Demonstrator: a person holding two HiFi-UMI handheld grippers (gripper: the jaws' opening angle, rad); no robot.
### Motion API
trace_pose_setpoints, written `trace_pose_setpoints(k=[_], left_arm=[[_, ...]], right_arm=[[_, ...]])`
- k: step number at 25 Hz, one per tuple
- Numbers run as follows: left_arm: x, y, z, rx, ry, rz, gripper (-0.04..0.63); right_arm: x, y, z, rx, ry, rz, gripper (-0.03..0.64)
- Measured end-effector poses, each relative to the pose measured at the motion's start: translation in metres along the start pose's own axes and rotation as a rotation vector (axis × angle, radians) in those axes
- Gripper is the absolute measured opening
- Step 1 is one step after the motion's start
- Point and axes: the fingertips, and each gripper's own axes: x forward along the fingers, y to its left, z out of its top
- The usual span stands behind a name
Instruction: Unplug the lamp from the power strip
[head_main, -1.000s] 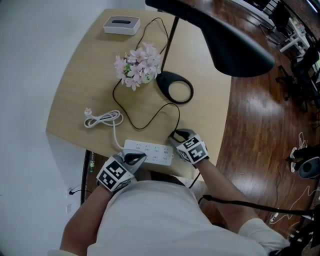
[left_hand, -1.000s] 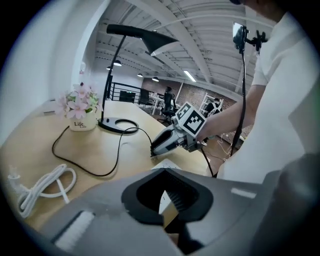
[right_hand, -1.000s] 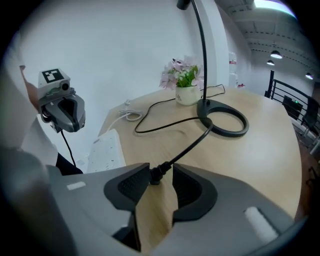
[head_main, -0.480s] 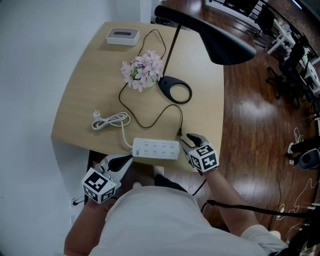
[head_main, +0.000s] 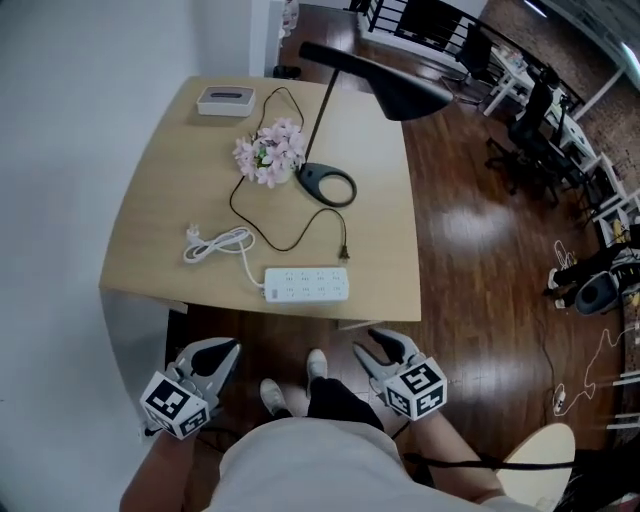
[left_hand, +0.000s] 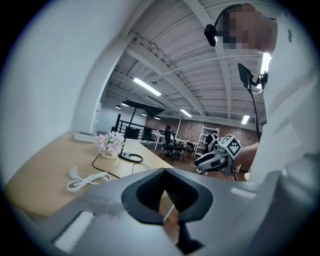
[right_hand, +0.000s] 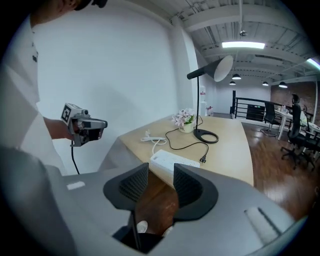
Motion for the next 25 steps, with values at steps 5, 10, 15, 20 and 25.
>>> trace_pose_setpoints(k=[5, 10, 15, 20, 25], left_arm=[[-0.017, -0.042, -0.005, 0.01, -0.02, -0.021, 0.003], [-0.038, -0.114, -0.008, 0.025, -0.057, -0.038, 0.003], [-0.06, -0.219, -0.031, 0.04, -0.053, -0.068, 0.005], [-0.087, -0.294, -0.062, 0.041, -0.004, -0.065, 0.005], [-0.116, -0.331, -0.066, 0.069, 0.016, -0.047, 0.005]], right_arm=[[-0.051, 0.035, -0.027, -0.06, -0.005, 0.003, 0.161], [-0.111, 0.058, -0.049, -0.074, -0.077, 0.013, 0.158], [-0.183, 0.092, -0.114, -0.032, -0.116, 0.067, 0.156], [-0.23, 0.11, -0.175, 0.062, -0.112, 0.086, 0.153], [-0.272, 0.139, -0.188, 0.068, -0.145, 0.095, 0.15]])
